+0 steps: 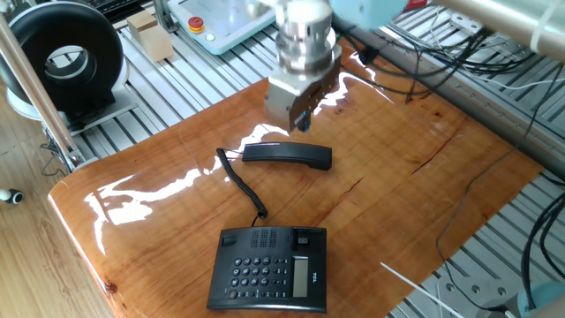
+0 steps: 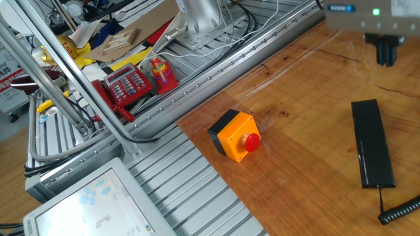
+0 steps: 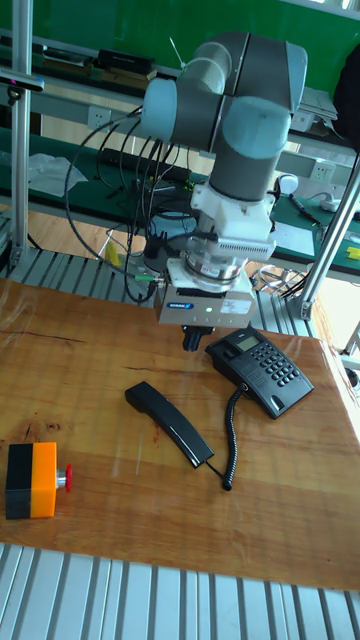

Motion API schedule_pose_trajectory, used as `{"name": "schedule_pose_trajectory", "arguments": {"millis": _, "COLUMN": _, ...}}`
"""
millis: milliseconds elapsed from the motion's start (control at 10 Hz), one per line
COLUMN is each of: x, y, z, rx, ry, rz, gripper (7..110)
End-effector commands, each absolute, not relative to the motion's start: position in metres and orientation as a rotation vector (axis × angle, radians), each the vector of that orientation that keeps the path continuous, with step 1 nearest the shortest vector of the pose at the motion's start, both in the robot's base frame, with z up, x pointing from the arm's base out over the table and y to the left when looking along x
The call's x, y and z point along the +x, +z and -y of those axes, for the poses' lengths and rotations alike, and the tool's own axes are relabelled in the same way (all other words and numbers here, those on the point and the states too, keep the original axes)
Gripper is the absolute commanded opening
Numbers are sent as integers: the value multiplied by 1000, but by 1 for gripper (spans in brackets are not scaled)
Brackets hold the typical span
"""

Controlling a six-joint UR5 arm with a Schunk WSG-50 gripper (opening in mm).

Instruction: Place the handset of the telephone on the corresponding phone cradle

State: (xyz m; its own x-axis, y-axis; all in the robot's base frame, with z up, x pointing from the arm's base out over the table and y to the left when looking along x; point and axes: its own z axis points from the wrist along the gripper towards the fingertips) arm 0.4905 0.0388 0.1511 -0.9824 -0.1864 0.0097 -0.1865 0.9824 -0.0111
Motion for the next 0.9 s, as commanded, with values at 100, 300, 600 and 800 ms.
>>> {"name": "schedule_pose_trajectory", "arguments": {"millis": 100, "x": 502, "y": 186, "z": -48, "rx": 232, "ry": -31, "rz": 3245, "gripper": 7}}
{"name": "schedule_pose_trajectory", "arguments": {"millis": 300, "x": 507, "y": 190, "z": -61, "rx": 279, "ry": -77, "rz": 3293, "gripper": 7}}
{"name": "schedule_pose_trajectory", "arguments": {"millis": 600, "x": 500, "y": 189, "z": -55, "rx": 287, "ry": -23, "rz": 3278, "gripper": 7}}
{"name": "schedule_pose_trajectory", "arguments": {"millis": 800, "x": 504, "y": 184, "z": -59, "rx": 312, "ry": -75, "rz": 3247, "gripper": 7}}
